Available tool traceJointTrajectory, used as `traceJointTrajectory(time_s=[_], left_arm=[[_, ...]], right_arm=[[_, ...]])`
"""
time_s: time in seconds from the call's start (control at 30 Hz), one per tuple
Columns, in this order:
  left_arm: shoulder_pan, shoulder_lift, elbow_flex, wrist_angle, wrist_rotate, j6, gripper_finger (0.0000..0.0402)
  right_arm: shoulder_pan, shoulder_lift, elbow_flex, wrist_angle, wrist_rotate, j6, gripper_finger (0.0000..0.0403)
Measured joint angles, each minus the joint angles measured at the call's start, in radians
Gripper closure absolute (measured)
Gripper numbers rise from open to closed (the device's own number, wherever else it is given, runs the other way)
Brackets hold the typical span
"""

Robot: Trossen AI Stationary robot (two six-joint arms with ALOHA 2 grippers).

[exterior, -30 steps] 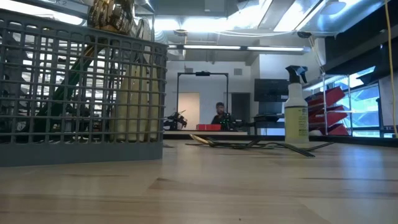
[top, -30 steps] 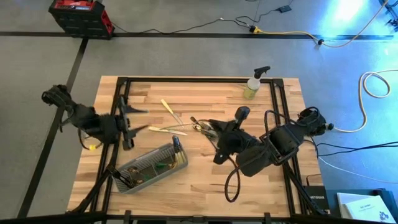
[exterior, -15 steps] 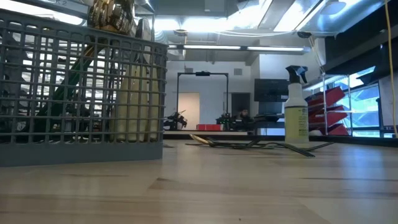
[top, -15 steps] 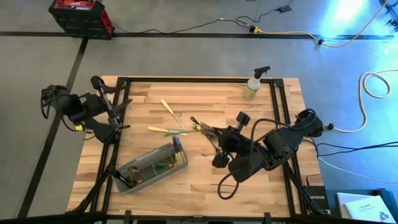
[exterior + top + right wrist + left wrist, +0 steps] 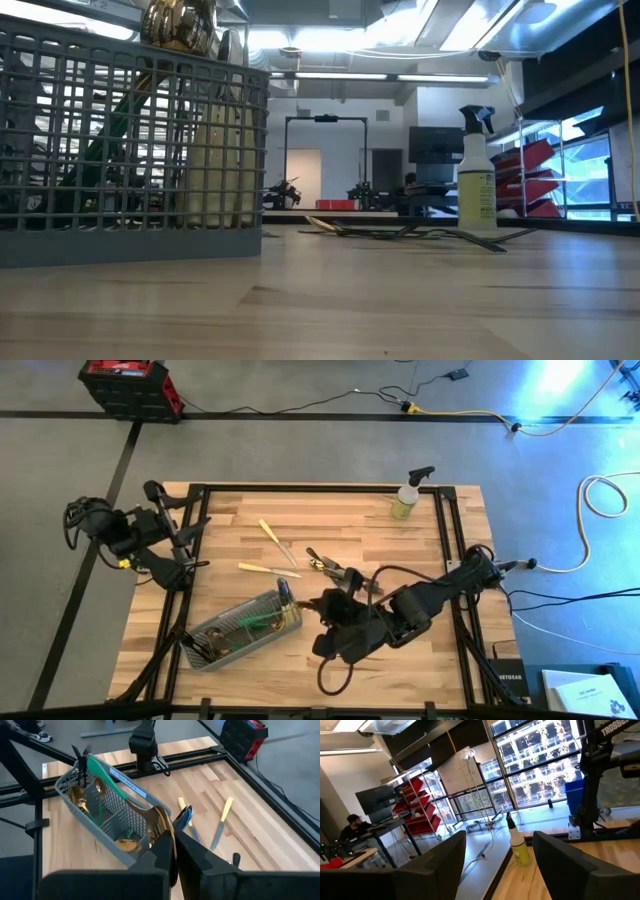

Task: Sort silverware
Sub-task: Put the spoon into the silverware tray

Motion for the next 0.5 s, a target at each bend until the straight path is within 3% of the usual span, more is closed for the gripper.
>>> traceJointTrajectory(time_s=[0.5], left_arm=[[0.0,0.0,0.0,-0.004,0.0,0.0,0.0186]], right_arm=[[0.009,0.042,0.0,0.007,-0.022,0.227,0.0403]])
